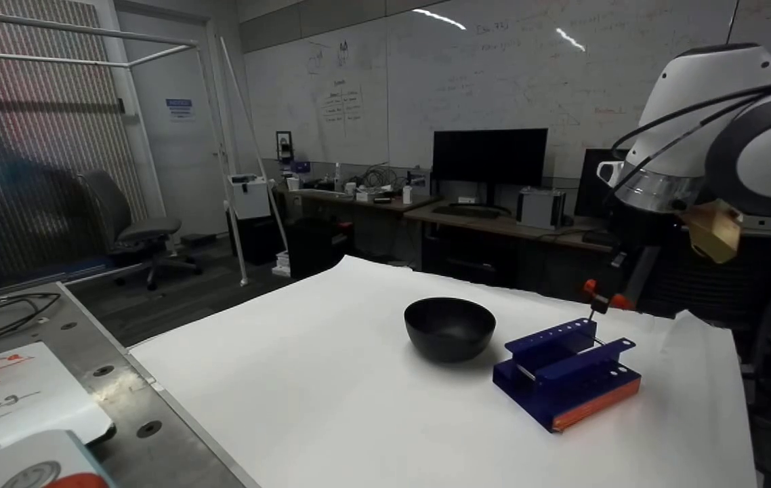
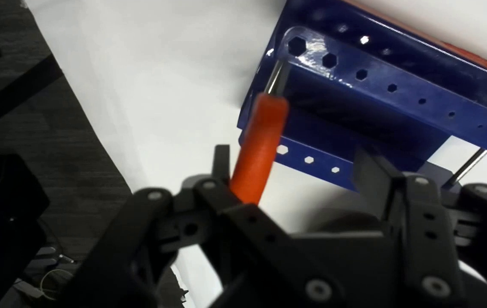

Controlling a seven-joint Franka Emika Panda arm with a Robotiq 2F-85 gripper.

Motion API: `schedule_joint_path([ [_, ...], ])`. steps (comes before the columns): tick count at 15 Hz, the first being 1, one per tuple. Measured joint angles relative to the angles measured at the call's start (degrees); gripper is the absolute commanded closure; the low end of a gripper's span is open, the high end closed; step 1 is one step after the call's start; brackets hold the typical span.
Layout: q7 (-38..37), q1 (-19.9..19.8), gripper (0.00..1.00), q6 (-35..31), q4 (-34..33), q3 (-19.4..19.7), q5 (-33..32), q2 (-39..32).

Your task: Take the wrench out of the tool box and place it in the bowl

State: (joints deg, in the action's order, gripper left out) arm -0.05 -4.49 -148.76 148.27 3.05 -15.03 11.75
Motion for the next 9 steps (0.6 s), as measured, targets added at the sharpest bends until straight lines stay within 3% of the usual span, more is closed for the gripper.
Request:
schedule_joint_path([
  [5,-2.8,-2.08,0.94,-2.44,0.03,-0.03,-5.58,-2.16],
  [9,-4.7,-2.75,0.9,-2.62,-0.26,-0.06,-8.36,-2.94],
])
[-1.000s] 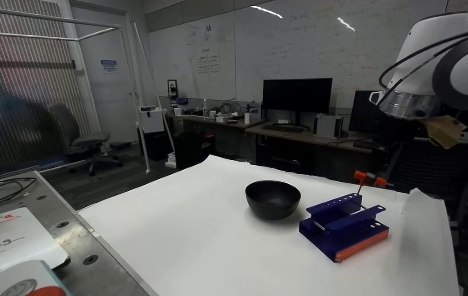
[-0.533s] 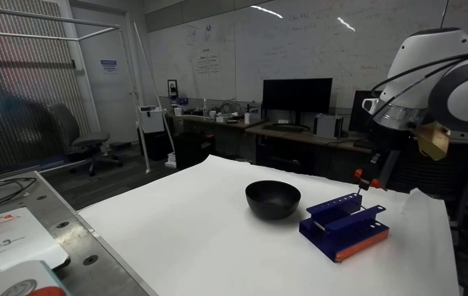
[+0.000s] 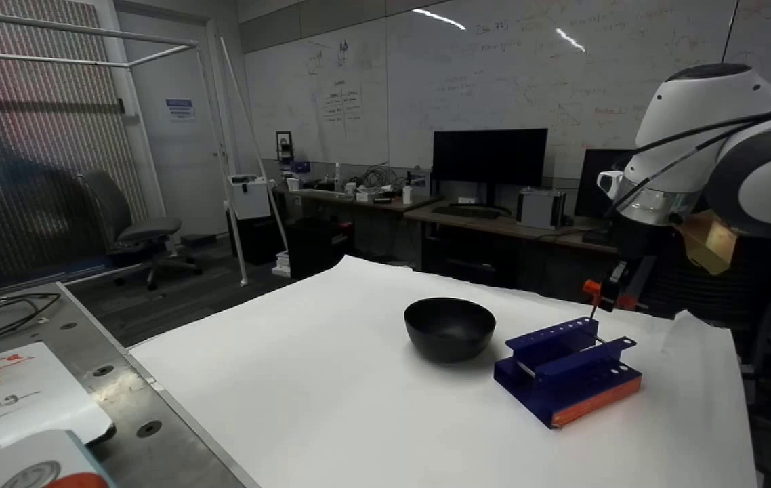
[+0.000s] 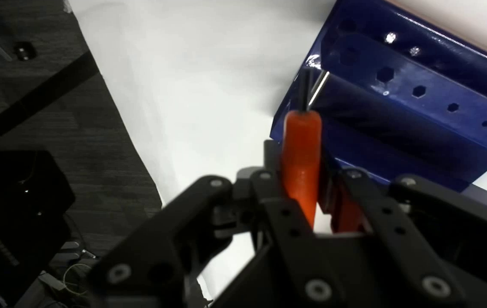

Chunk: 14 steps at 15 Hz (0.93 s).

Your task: Take the wrench out of the tool box and place it in the bowl

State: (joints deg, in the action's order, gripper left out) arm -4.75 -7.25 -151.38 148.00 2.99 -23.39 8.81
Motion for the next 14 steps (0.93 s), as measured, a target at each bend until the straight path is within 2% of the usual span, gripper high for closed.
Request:
schedule_joint_path([
  [3,-0.41,0.06,0.9,3.24,-2.15,-1.24,-1.3,0.87],
  [8,-1.16,0.94,0.9,12.32,-9.65,-3.73,-1.03,5.2],
  [11,-4.78,1.0,0.91,15.03,-13.15,-3.81,3.49,6.23],
  [14,-9.17,1.0,0.92,14.91,-13.29,-3.68,9.4,5.25],
])
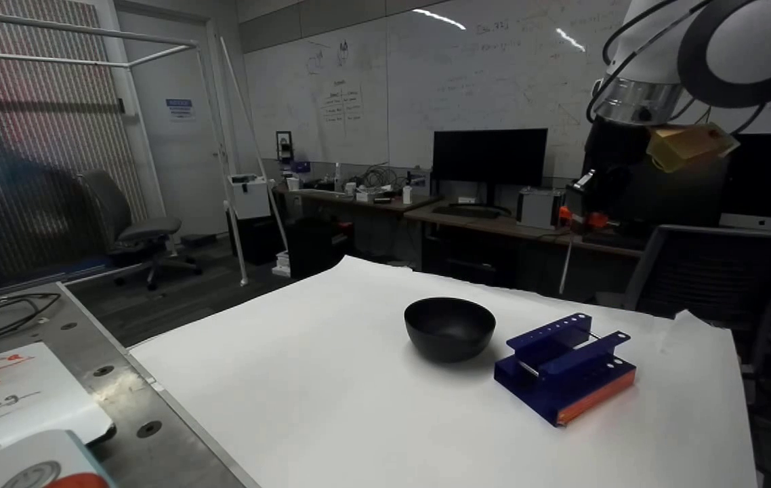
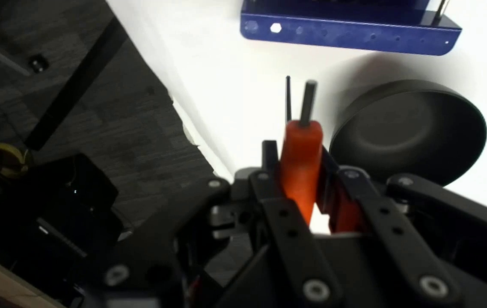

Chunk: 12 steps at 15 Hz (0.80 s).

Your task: Take the wrench out of the tool box and place it in the bowl

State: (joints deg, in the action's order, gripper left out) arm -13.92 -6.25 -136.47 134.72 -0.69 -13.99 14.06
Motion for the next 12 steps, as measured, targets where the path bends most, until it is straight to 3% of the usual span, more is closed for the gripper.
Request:
schedule_joint_path([
  [3,-4.08,0.22,0.92,-1.53,0.51,0.0,6.61,-2.89],
  [7,-9.72,1.47,0.92,-8.7,0.75,-0.16,14.41,-6.98],
  [12,-18.99,2.21,0.92,-19.9,0.41,-1.16,15.67,-7.75],
])
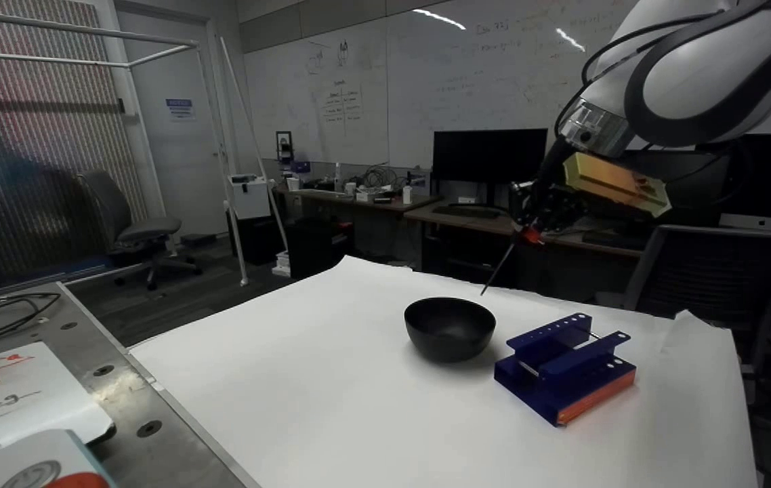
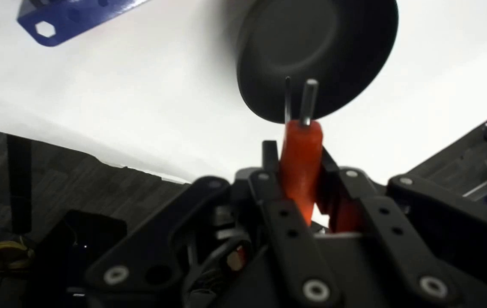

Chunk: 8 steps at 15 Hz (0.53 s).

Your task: Take the wrench out of the tool box and place it in the bowl

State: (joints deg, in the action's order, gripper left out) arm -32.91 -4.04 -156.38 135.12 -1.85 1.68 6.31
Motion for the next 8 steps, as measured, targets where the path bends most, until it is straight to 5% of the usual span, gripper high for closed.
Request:
schedule_joint_path([
  [8,-13.34,0.25,0.92,-9.28,1.13,-1.67,0.57,-7.7],
])
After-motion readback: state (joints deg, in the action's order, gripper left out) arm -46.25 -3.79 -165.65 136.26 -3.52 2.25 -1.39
